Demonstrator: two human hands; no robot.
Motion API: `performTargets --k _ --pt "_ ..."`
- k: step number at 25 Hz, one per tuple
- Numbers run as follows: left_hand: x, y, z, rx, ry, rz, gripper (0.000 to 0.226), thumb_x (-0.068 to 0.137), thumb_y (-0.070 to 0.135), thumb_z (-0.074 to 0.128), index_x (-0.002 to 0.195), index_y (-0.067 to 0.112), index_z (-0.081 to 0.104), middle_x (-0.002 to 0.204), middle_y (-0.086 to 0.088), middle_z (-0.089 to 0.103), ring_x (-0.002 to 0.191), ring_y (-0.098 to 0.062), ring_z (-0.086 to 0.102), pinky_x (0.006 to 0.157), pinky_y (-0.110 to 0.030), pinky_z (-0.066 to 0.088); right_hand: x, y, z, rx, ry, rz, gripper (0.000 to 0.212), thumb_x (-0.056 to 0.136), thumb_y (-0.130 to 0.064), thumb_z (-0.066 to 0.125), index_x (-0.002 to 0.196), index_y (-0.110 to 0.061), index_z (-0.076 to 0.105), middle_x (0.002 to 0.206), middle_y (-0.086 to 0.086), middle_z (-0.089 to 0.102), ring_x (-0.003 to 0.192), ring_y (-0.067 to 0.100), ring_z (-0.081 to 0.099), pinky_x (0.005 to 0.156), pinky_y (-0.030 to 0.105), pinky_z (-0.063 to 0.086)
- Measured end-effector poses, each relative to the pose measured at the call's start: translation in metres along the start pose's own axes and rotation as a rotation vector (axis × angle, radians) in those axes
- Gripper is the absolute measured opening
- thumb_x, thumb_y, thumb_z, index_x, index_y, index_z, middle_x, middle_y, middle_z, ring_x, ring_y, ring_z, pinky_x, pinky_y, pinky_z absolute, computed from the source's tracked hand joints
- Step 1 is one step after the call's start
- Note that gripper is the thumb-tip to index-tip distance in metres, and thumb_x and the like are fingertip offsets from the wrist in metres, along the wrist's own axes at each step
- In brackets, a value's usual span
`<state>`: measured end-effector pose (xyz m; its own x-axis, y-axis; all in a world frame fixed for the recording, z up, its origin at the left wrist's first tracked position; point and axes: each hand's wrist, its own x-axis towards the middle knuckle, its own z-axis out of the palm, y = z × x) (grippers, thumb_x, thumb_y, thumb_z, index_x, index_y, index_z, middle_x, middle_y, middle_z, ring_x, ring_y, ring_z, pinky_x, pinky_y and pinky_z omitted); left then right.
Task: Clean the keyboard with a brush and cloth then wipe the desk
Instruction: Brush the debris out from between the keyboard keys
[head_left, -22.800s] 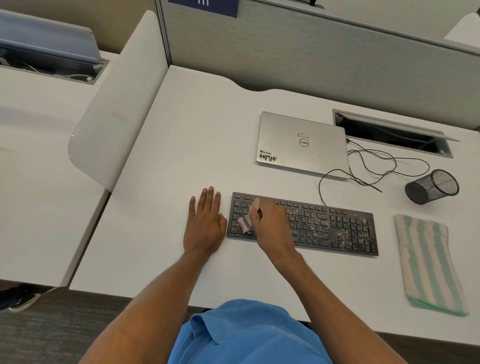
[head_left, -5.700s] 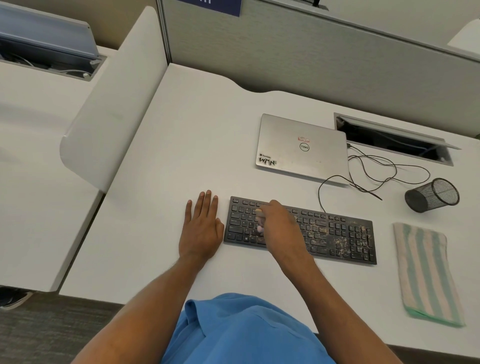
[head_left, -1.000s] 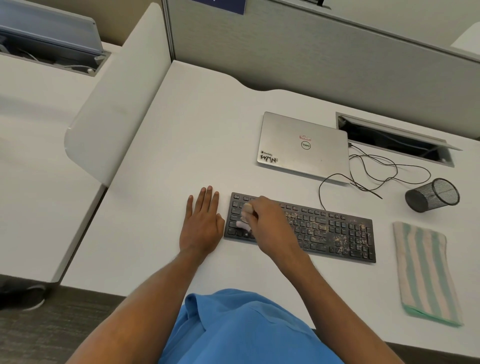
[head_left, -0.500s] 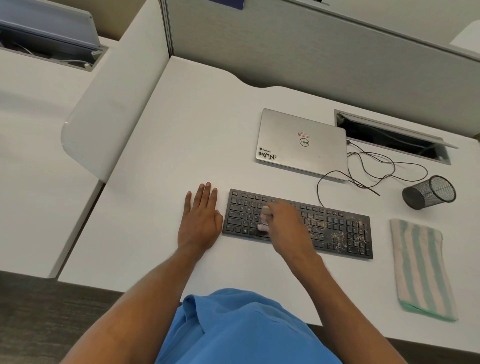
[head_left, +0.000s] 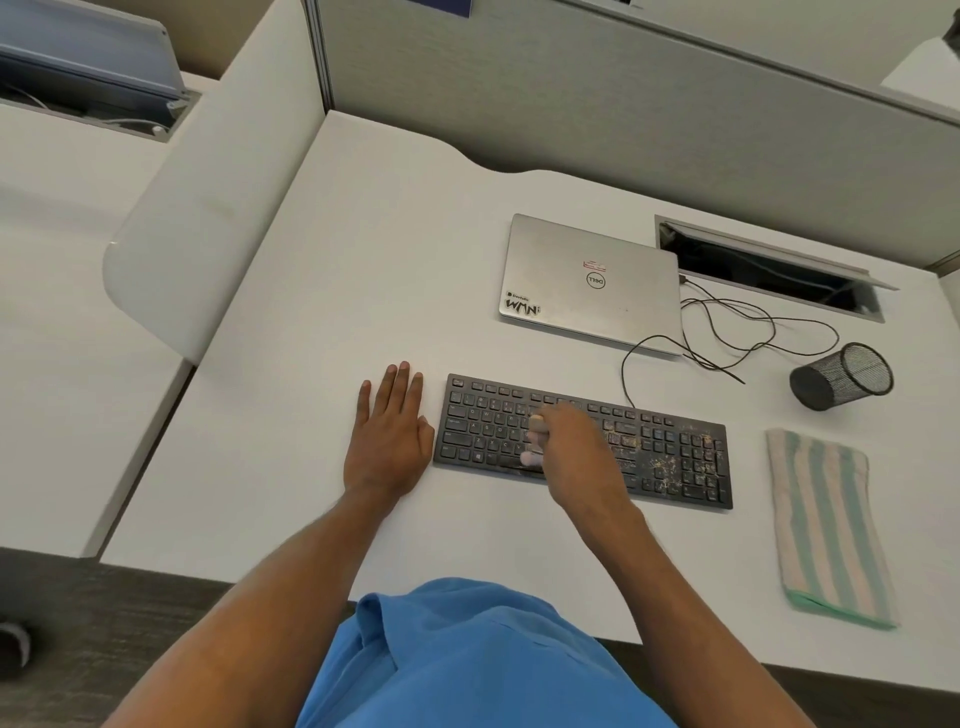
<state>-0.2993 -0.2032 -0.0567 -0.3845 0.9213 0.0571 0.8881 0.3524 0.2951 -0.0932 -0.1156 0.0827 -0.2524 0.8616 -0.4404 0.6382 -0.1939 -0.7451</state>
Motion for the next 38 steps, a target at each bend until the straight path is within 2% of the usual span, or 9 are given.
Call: performTargets --k 6,11,15,20,24,30,32,35,38 --pt "0.0 0.0 0.0 -0.003 0.012 0.002 0.067 0.1 0.029 0.031 0.164 0.008 0.033 0.173 -0.013 0.026 0.162 -0.027 0.019 0.132 -0.053 0.011 0.006 -0.042 0.02 -0.202 -0.141 -0.224 0.023 0.1 -0.002 0.048 0.079 -0.012 0.049 0.069 -0.014 0.054 0.07 0.006 0.058 0.089 0.054 0.058" --pt "0.0 0.0 0.0 0.001 0.014 0.003 0.067 0.1 0.029 0.033 0.164 0.008 0.033 0.173 -0.012 0.025 0.162 -0.026 0.018 0.132 -0.052 0.01 0.01 -0.05 0.032 -0.442 -0.157 -0.286 0.019 0.096 -0.003 0.051 0.09 -0.021 0.051 0.093 0.0 0.051 0.084 0.021 0.055 0.086 0.045 0.056" --pt "0.0 0.001 0.001 -0.006 0.009 0.001 0.067 0.1 0.03 0.032 0.164 0.008 0.033 0.173 -0.012 0.025 0.162 -0.026 0.017 0.132 -0.052 0.01 0.027 -0.022 0.013 -0.356 -0.076 -0.204 0.029 0.096 0.001 0.046 0.072 -0.016 0.049 0.069 -0.004 0.045 0.053 0.007 0.045 0.067 0.037 0.048" --pt "-0.001 0.0 0.0 -0.008 0.01 0.002 0.068 0.1 0.031 0.031 0.164 0.009 0.033 0.173 -0.012 0.025 0.162 -0.026 0.018 0.132 -0.052 0.01 0.006 -0.024 0.001 -0.437 -0.048 -0.179 0.025 0.096 -0.005 0.05 0.083 -0.027 0.05 0.089 0.001 0.053 0.08 0.021 0.058 0.079 0.041 0.059" --pt "-0.001 0.0 0.001 -0.022 0.028 0.005 0.067 0.1 0.03 0.031 0.163 0.007 0.035 0.173 -0.013 0.027 0.162 -0.027 0.02 0.132 -0.052 0.01 -0.012 -0.028 0.014 -0.412 -0.111 -0.288 0.028 0.101 -0.002 0.048 0.075 -0.005 0.058 0.082 -0.002 0.048 0.064 0.008 0.056 0.066 0.004 0.047" --pt "-0.001 0.0 0.0 -0.023 0.02 0.007 0.067 0.1 0.031 0.03 0.164 0.008 0.033 0.173 -0.012 0.025 0.162 -0.026 0.018 0.132 -0.052 0.009 -0.01 0.019 -0.012 -0.476 0.026 -0.321 0.013 0.101 -0.006 0.048 0.104 -0.011 0.059 0.089 -0.014 0.052 0.077 0.0 0.062 0.086 0.047 0.058" --pt "-0.001 0.0 0.0 -0.011 0.012 0.006 0.067 0.101 0.031 0.029 0.164 0.008 0.032 0.174 -0.011 0.023 0.163 -0.025 0.016 0.133 -0.051 0.008 -0.012 0.011 -0.016 -0.469 0.018 -0.26 0.014 0.101 -0.007 0.05 0.099 -0.007 0.064 0.091 -0.011 0.054 0.084 0.004 0.064 0.083 0.039 0.061" --pt "0.0 -0.001 0.002 -0.013 0.012 0.005 0.068 0.1 0.031 0.029 0.164 0.008 0.033 0.174 -0.011 0.024 0.162 -0.026 0.017 0.132 -0.052 0.009 -0.026 -0.015 -0.004 -0.469 -0.006 -0.341 0.019 0.102 -0.007 0.051 0.095 -0.008 0.068 0.09 -0.009 0.052 0.077 -0.005 0.056 0.076 0.006 0.049" --pt "0.0 -0.001 0.003 -0.019 0.019 0.005 0.067 0.1 0.031 0.03 0.163 0.008 0.034 0.173 -0.012 0.025 0.162 -0.026 0.019 0.132 -0.052 0.01 -0.036 -0.022 0.017 -0.499 -0.091 -0.435 0.018 0.102 -0.015 0.054 0.094 -0.01 0.069 0.094 -0.003 0.055 0.077 0.001 0.049 0.072 0.01 0.036"
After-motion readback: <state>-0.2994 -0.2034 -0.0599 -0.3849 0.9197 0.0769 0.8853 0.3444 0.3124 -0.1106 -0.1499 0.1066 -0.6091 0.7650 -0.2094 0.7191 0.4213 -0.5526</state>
